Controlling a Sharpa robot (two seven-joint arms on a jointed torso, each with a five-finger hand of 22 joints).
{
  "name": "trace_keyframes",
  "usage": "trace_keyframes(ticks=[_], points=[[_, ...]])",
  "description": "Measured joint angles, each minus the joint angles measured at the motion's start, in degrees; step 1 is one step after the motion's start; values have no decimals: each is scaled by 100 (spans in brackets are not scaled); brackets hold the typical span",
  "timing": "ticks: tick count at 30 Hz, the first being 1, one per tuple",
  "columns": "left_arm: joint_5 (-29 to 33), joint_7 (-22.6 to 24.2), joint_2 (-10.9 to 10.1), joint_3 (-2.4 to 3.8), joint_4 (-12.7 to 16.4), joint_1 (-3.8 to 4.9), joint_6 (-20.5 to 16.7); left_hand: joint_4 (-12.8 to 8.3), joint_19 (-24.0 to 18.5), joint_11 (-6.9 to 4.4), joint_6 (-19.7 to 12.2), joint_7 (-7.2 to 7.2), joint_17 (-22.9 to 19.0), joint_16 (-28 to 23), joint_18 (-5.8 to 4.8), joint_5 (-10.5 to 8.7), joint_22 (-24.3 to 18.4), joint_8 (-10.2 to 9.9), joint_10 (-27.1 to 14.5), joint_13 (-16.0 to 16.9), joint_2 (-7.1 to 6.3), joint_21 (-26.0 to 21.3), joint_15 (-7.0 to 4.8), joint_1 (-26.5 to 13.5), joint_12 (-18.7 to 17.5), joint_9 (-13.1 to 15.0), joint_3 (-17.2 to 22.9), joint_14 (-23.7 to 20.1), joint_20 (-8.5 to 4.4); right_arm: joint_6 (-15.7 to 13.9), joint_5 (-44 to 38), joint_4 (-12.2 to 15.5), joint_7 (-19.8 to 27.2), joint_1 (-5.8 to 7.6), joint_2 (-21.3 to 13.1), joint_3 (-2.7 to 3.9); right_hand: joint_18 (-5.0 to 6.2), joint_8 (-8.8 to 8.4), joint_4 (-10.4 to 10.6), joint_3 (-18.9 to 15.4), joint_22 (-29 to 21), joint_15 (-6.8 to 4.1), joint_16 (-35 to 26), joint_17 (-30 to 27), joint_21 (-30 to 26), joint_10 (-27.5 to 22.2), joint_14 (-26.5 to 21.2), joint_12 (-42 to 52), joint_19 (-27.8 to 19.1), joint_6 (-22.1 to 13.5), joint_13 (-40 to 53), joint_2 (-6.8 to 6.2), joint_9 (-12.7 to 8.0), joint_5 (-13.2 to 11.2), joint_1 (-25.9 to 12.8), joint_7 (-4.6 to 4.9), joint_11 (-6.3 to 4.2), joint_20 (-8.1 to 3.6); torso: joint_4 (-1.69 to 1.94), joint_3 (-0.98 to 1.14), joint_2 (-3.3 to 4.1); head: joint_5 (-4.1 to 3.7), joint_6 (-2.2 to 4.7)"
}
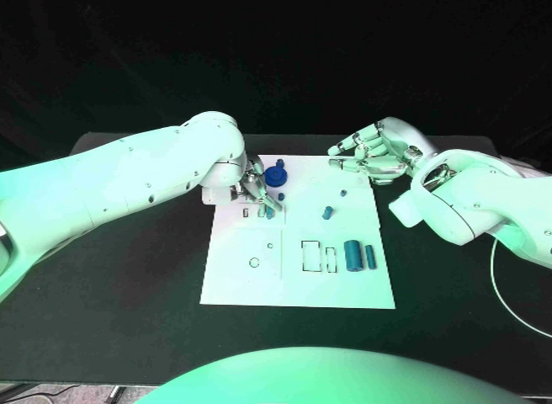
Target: Assemble the parts on the task board
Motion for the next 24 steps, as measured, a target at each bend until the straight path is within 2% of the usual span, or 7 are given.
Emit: trace_keyframes(ticks=[10, 16, 21, 24], points=[[0, -1, 44, -4, -48, -4, -2, -25, 0, 0, 0, 0, -1, 0, 0, 0, 0, 0, 0, 11, 60, 0, 0, 78, 0, 30, 25, 0, 0, 31, 0, 1, -8, 0, 3, 0, 0, 0, 0, 0, 0, 0, 0, 0, 0, 0, 0, 0, 0, 0, 0, 0, 0, 0, 0, 0, 0, 0, 3, -2, 1, -12, 0], [0, -1, 56, -10, -64, -6, 35, -40, 0, 0, -20, -20, -1, 0, 0, 0, 0, 0, 0, 16, 49, 0, 0, 95, 0, 44, 40, 0, 0, 52, 0, 0, -13, 0, 6, 0, 0, 0, 0, 0, 0, 0, 0, -1, 0, 0, 0, 0, 0, 0, 0, 0, 0, 0, 0, 0, 0, 0, 8, 1, 1, -15, 0], [-1, -1, 69, -14, -67, -9, 67, -89, 0, 0, -41, 0, -1, 0, 0, 0, 4, 23, 0, 21, 60, 0, 0, 151, 0, 62, 57, 0, 0, 67, 2, -1, -15, 0, 9, 0, 0, 0, 0, 0, 0, 0, 0, -1, 0, 0, 0, 0, 0, 0, 0, 1, 0, 0, -1, 0, 0, 0, 8, 1, 1, -16, 0], [-1, -1, 71, -15, -68, -10, 80, -165, 0, 0, -41, 0, -1, 0, 0, 0, 4, 23, 0, 21, 116, 0, 0, 310, 0, 88, 134, 0, 0, 77, 3, -2, -17, 0, 10, -1, 0, 0, 0, 0, 0, 0, 0, -1, 0, 0, 0, 0, 0, 0, 0, 25, 0, 0, -25, 0, 0, 0, 8, 1, 1, -12, 0]])
